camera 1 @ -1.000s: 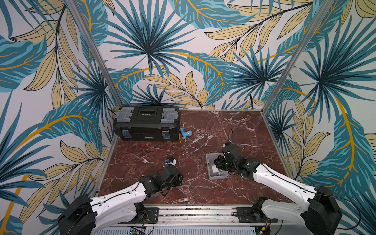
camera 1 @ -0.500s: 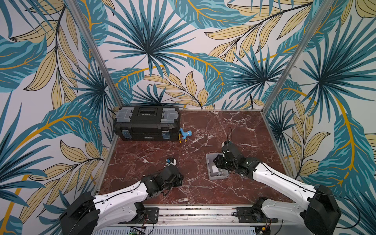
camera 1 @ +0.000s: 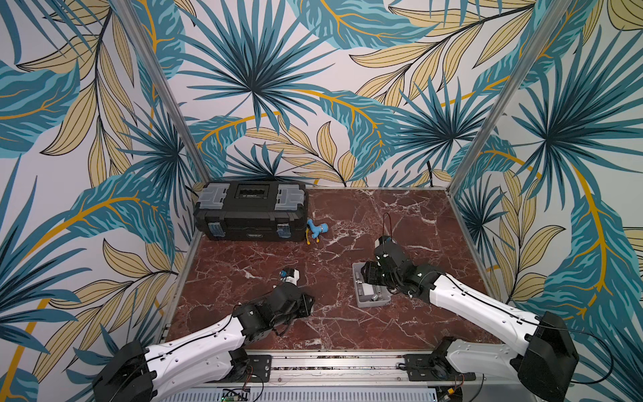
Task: Put the socket on the desktop into the storage box
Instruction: Pick up the socket head at the center of the board, then adjust the socket head.
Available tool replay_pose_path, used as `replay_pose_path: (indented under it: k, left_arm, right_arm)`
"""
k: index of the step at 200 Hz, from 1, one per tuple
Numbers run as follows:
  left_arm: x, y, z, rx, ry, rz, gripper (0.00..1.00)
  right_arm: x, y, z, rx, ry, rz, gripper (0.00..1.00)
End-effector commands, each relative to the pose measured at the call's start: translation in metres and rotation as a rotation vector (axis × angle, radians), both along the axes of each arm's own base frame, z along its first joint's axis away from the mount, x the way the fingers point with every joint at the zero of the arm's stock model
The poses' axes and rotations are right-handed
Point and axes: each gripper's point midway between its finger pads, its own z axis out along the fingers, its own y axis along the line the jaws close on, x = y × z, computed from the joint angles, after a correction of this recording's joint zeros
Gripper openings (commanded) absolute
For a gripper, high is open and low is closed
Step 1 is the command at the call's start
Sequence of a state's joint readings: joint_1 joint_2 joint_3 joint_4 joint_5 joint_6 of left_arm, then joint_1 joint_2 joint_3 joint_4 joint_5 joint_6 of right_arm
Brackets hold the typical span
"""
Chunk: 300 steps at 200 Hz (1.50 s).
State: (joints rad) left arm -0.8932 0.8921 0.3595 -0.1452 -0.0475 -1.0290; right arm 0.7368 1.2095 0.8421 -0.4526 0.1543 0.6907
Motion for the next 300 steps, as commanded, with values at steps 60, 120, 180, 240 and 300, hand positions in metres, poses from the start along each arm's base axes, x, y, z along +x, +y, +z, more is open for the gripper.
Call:
replay_pose_path:
  k: [60, 120, 180, 240, 300]
  left_arm:
    - [0.007, -0.006, 0.057, -0.425, -0.093, 0.106, 0.00]
    - [0.003, 0.008, 0.060, -0.468, -0.092, 0.154, 0.00]
    - [0.001, 0.008, 0.058, -0.450, -0.089, 0.142, 0.00]
    - [-0.001, 0.006, 0.056, -0.456, -0.082, 0.127, 0.00]
    - [-0.003, 0.005, 0.054, -0.458, -0.074, 0.116, 0.00]
  right_arm:
    - [-0.070, 0.133, 0.040, 0.147, -0.196, 0.490, 0.50]
    - [-0.088, 0.162, 0.046, 0.319, -0.170, 0.582, 0.52]
    - [-0.095, 0.160, 0.024, 0.232, -0.117, 0.597, 0.53]
    - [-0.086, 0.164, 0.017, 0.204, -0.123, 0.562, 0.51]
    - [-0.078, 0.171, 0.012, 0.194, -0.120, 0.535, 0.36]
